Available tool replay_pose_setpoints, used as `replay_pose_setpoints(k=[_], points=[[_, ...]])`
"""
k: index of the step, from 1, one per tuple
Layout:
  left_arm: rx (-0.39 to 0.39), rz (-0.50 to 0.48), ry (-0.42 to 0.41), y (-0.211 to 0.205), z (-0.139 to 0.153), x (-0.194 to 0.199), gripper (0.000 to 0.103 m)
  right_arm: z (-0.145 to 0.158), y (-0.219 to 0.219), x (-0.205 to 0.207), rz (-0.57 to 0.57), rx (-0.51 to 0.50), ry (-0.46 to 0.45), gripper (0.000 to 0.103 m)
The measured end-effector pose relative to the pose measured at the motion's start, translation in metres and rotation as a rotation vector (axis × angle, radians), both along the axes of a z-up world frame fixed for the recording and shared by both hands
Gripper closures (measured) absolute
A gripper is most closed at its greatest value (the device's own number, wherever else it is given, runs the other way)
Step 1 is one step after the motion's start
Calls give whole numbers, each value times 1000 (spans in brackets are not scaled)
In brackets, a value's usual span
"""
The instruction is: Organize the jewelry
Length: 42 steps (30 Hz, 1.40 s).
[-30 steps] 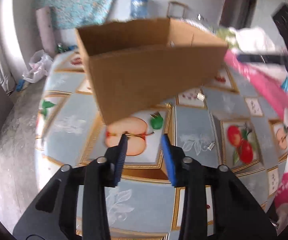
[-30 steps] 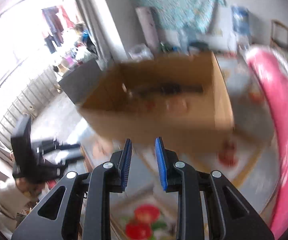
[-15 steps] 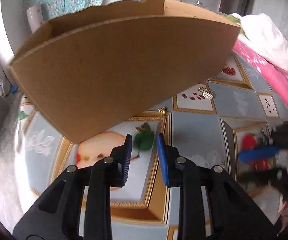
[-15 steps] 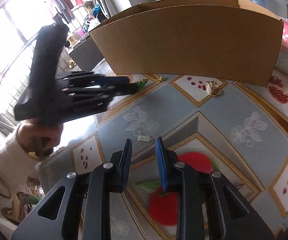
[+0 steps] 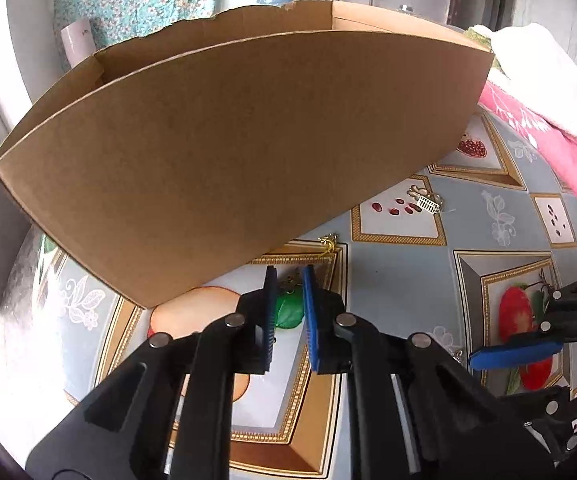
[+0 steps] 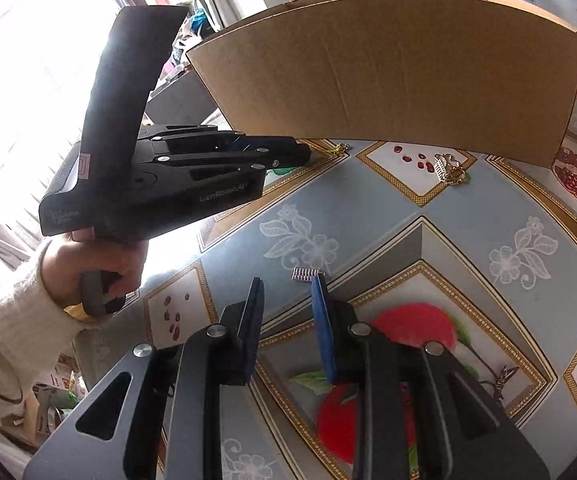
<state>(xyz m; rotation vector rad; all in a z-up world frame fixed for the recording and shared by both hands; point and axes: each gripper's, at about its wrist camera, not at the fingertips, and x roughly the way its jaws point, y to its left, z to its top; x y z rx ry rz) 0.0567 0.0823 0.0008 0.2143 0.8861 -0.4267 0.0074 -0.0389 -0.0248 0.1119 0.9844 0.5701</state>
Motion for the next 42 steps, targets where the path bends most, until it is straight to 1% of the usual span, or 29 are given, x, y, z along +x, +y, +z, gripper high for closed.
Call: replay_pose_setpoints(k=[2, 4, 6, 8, 9, 11, 15, 17, 18, 19, 24, 25, 26, 27, 28, 29, 31, 34, 36, 37, 39, 42], points=[[5, 1, -9, 0, 0, -4, 91, 0, -6, -3, -1, -1, -6, 78], [-13, 5, -4, 2, -1, -8, 91, 0, -7, -6, 1, -6, -10, 78], [-65, 22, 33, 13, 0, -12, 103, 2, -8, -5, 1, -6, -10, 78], [-96, 25, 52, 21, 0, -19, 103, 3, -9, -6, -2, -4, -7, 78], [-89, 24, 45, 23, 0, -23, 103, 4, -8, -4, -4, -5, -6, 78], [-50, 23, 21, 23, -1, -31, 103, 5, -7, -4, -5, -17, -10, 78], [-69, 25, 20, 31, 0, -38, 103, 8, 0, -6, -4, -57, -25, 78], [-82, 20, 10, 31, 3, -37, 91, 9, 1, -7, -8, -71, -31, 78], [-86, -4, 5, 26, 5, -37, 80, 10, 0, -8, -13, -76, -33, 78], [-85, -22, 0, 23, 6, -37, 73, 10, -1, -8, -21, -78, -33, 78], [-2, -120, -30, -5, 1, -33, 73, 11, -3, -7, -19, -75, -34, 78], [6, -130, -24, -7, -2, -30, 73, 10, -3, -7, -14, -79, -36, 78], [-2, -126, -21, -6, -1, -29, 73, 10, -3, -7, -12, -79, -37, 78], [-17, -115, -7, -3, -1, -26, 75, 10, -3, -8, -13, -77, -36, 78], [-13, -105, -8, -3, -1, -25, 84, 10, -3, -8, -15, -74, -36, 78], [-3, -100, -13, -2, -1, -26, 87, 10, -3, -8, -16, -71, -36, 78], [-3, -97, -6, -1, -1, -30, 97, 9, -3, -8, -19, -66, -37, 78], [-11, -90, 4, 3, 0, -35, 97, 8, -4, -10, -22, -58, -37, 78], [-18, -102, 0, 6, 0, -40, 97, 8, -5, -11, -23, -58, -39, 78], [-27, -105, 2, 8, 0, -42, 97, 9, -4, -11, -20, -65, -43, 78], [-71, -106, 29, 15, 1, -44, 97, 9, -2, -12, -14, -80, -49, 78], [-58, -104, 23, 18, 1, -54, 97, 10, 1, -14, -10, -90, -52, 78]])
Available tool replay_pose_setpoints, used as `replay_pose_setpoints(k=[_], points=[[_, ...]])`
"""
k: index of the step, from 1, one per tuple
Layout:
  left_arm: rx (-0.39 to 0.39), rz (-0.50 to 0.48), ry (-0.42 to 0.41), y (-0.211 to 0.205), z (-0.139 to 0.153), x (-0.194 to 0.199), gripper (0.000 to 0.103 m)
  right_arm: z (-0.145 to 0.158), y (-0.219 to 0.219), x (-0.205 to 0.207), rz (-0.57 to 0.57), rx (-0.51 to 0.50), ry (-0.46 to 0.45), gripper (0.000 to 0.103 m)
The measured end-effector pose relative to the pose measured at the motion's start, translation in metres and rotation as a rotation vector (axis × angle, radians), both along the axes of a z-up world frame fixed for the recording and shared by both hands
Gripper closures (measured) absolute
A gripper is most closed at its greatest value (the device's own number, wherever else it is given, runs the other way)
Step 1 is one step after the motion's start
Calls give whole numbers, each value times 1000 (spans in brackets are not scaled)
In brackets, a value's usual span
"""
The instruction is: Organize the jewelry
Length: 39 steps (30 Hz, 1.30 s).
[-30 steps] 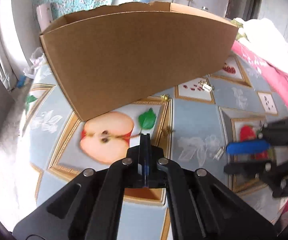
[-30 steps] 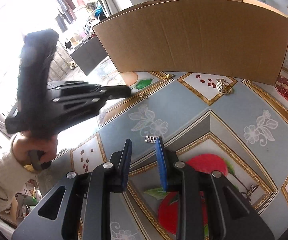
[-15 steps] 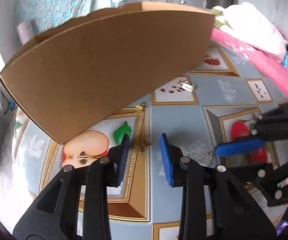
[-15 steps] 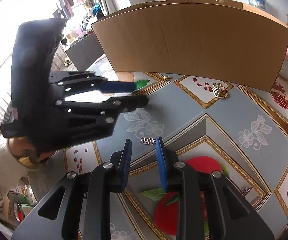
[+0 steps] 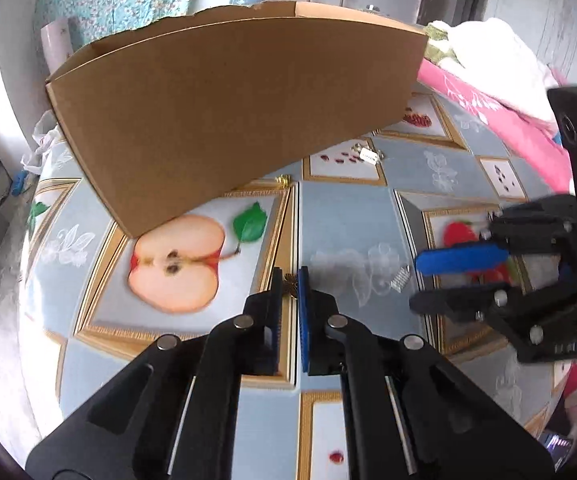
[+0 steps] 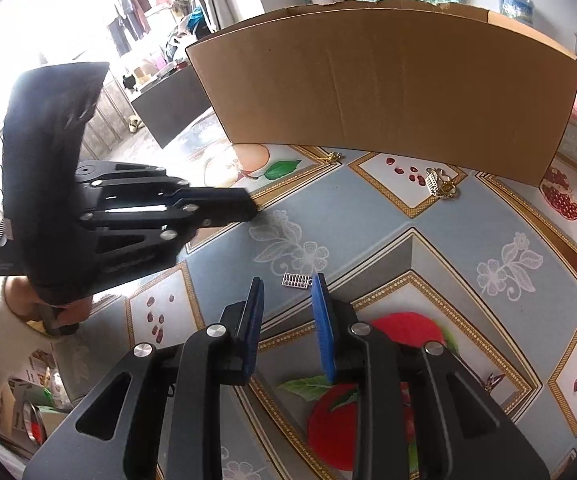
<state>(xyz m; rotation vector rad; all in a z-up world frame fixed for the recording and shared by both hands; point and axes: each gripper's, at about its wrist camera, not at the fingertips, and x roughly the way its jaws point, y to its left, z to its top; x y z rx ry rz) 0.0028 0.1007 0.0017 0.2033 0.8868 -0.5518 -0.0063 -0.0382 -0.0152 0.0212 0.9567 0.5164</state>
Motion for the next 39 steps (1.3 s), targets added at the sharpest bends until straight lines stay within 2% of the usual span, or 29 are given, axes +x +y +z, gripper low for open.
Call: replay_pose_setpoints(k=[2, 5, 8, 11, 18, 20, 22, 24, 27, 33, 36, 39], points=[[-12, -11, 11, 3, 0, -6, 97, 0, 1, -1, 1, 0, 1, 78], [-96, 19, 50, 18, 6, -10, 97, 1, 2, -1, 5, -2, 5, 78], [-112, 43, 30, 28, 12, -13, 97, 1, 4, 1, 2, -11, 7, 78], [-178, 51, 60, 39, 14, -14, 97, 1, 8, 4, 2, -26, 6, 78], [-202, 84, 55, 48, 14, -15, 97, -2, 22, 13, -23, -74, 0, 77], [-210, 87, 49, 49, 15, -16, 97, -2, 29, 11, -23, -117, -19, 77], [-214, 87, 45, 51, 16, -18, 97, -4, 38, 4, -10, -184, -74, 78], [-221, 84, 45, 49, 17, -19, 97, -5, 43, 0, 9, -190, -88, 88], [-224, 84, 47, 49, 17, -19, 97, -4, 43, -4, -9, -201, -97, 88], [-233, 77, 32, 47, 24, -22, 97, 4, 24, -8, -49, -74, -88, 88], [-245, 69, 8, 45, 38, -22, 97, 29, 12, -11, -61, -11, -122, 88], [-284, 52, -38, 41, 66, -16, 97, 67, -2, -2, -81, 49, -194, 88]])
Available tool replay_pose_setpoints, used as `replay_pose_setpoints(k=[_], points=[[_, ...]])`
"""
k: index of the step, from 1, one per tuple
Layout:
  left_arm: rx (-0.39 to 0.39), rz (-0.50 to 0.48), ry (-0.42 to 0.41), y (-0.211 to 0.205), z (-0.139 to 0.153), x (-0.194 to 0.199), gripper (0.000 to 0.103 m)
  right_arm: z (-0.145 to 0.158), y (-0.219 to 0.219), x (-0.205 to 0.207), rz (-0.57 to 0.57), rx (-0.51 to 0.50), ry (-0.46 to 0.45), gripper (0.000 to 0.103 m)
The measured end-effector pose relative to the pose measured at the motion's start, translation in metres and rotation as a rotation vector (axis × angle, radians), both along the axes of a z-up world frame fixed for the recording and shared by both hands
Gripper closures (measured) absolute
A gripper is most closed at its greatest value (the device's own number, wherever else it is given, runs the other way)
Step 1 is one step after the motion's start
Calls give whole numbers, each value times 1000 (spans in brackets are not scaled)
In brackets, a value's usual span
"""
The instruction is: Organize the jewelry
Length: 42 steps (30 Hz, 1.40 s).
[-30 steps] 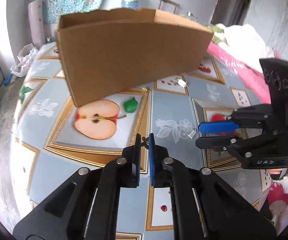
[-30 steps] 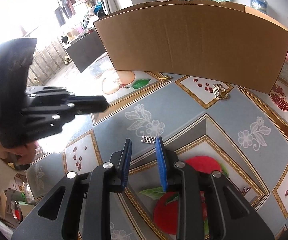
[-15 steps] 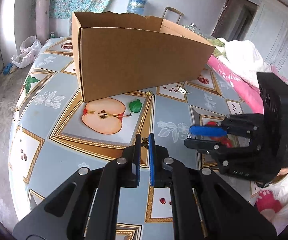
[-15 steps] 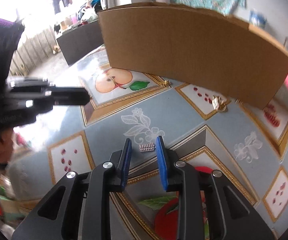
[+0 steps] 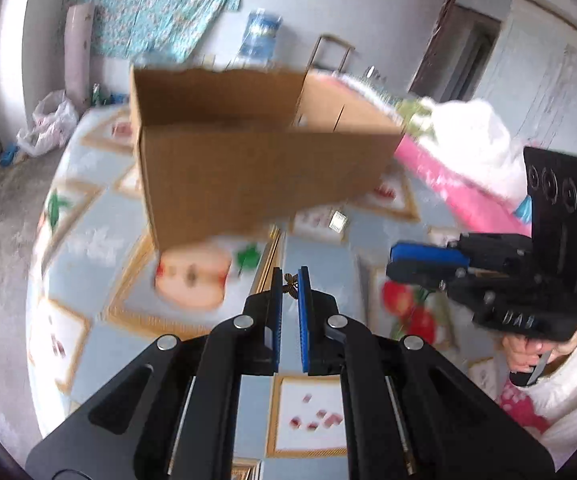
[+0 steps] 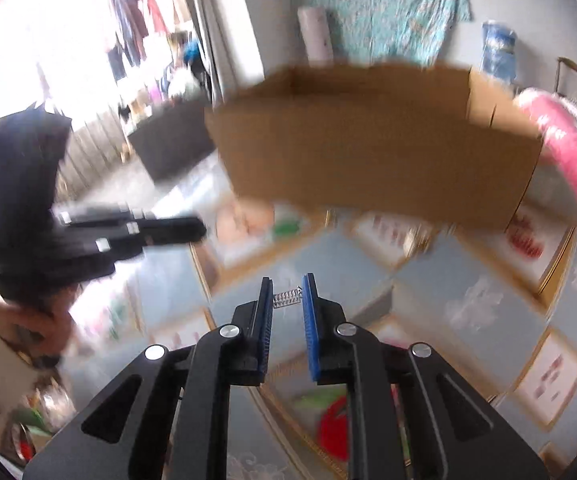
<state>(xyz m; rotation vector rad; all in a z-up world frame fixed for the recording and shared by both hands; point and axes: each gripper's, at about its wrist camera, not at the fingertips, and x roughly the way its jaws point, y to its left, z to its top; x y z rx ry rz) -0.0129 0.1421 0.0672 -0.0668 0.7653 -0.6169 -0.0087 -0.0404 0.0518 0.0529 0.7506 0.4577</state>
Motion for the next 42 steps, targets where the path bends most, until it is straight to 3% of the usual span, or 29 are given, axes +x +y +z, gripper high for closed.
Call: replay_pose_setpoints(k=[2, 5, 8, 9, 13, 18, 20, 23, 25, 29, 32, 33, 35, 38, 40, 41, 42], points=[[-16, -8, -53, -5, 28, 12, 97, 31, -10, 14, -10, 25, -65, 88], [-36, -20, -42, -14, 59, 46, 97, 67, -16, 54, -10, 12, -110, 88], [44, -21, -15, -33, 81, 102, 97, 84, -16, 111, 0, -3, -60, 88], [66, -26, 39, -39, 82, 128, 97, 85, -14, 134, 9, -11, -16, 88], [156, -24, 223, -62, 63, 200, 97, 80, -10, 194, -22, -94, 63, 88], [225, -54, 493, -83, 12, 247, 97, 36, -19, 258, -33, -166, 334, 88], [285, -50, 554, -88, -7, 249, 97, 17, -14, 267, -22, -231, 420, 88], [368, -59, 594, -97, -24, 247, 97, -9, -12, 267, 3, -218, 569, 88], [373, -63, 618, -99, -31, 247, 96, -20, -8, 270, 20, -246, 622, 88], [393, -36, 612, -103, -34, 247, 92, -34, -4, 272, -16, -266, 674, 88], [395, -19, 580, -97, -28, 244, 79, -40, -6, 273, -16, -254, 686, 87], [383, -19, 577, -95, -26, 242, 73, -39, -7, 271, -22, -245, 686, 87], [356, -16, 540, -88, -15, 235, 73, -27, -9, 266, -20, -225, 634, 87], [307, -22, 348, -78, 23, 206, 73, 20, -18, 236, 6, -180, 444, 87], [263, -52, 136, -68, 56, 162, 73, 64, -38, 188, 7, -130, 209, 87], [254, -82, 12, -63, 71, 128, 73, 76, -45, 168, -9, -123, 141, 87], [252, -101, -54, -60, 77, 105, 73, 87, -56, 141, -25, -115, 66, 87]])
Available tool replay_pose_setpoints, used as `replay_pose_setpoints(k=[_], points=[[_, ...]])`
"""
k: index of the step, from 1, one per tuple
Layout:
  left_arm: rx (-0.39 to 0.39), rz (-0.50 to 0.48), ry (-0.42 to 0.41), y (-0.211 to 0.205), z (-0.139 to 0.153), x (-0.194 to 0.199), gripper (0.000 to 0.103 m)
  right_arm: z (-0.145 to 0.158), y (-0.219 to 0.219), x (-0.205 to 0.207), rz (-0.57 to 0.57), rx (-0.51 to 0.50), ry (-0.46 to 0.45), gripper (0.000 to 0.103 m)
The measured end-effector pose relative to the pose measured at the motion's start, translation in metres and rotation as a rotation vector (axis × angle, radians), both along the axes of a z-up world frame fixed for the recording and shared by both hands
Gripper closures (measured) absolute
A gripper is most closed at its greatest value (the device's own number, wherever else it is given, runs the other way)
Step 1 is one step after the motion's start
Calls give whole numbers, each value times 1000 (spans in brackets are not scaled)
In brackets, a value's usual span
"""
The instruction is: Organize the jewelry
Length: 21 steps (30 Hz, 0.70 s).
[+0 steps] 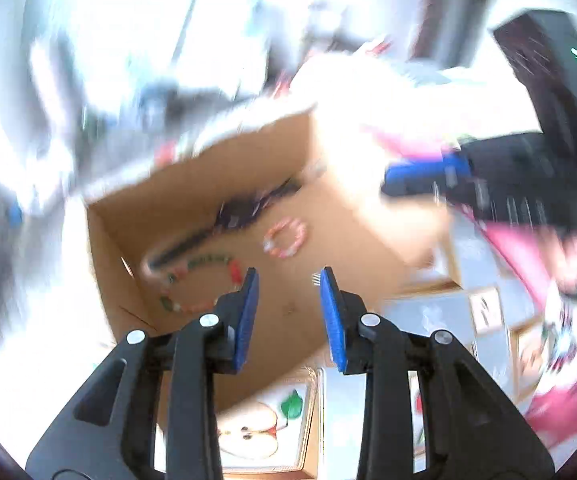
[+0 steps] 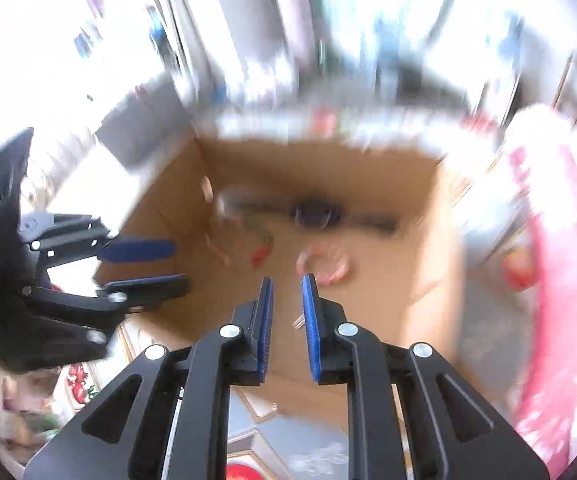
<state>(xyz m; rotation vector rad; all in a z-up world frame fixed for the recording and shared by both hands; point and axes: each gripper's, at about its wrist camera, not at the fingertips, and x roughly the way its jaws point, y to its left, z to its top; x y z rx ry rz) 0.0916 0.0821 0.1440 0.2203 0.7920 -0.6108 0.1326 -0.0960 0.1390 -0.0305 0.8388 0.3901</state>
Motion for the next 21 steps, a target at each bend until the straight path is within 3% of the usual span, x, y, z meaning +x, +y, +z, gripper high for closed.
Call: replay_pose_setpoints(k=[2, 6, 9, 12, 17, 19, 21], points=[[-17, -43, -41, 5, -5, -43, 73, 0, -11, -39, 33, 8, -41, 87], [-42, -42, 88, 6, -57, -68, 73, -45, -13, -78, 81, -3, 5, 87], [32, -18, 92, -3, -99, -61, 74, -98, -10, -75, 75, 7, 84, 87], [12, 5, 192, -8, -125, -31, 74, -134, -2, -66, 49, -8, 104, 87], [41, 41, 154, -16, -144, -18, 76, -160, 9, -66, 71, -66, 57, 86], [64, 41, 117, -23, -146, -18, 76, -158, 9, -69, 76, -44, 57, 80], [88, 40, 79, -27, -147, -18, 83, -161, 8, -69, 60, -62, 44, 80]])
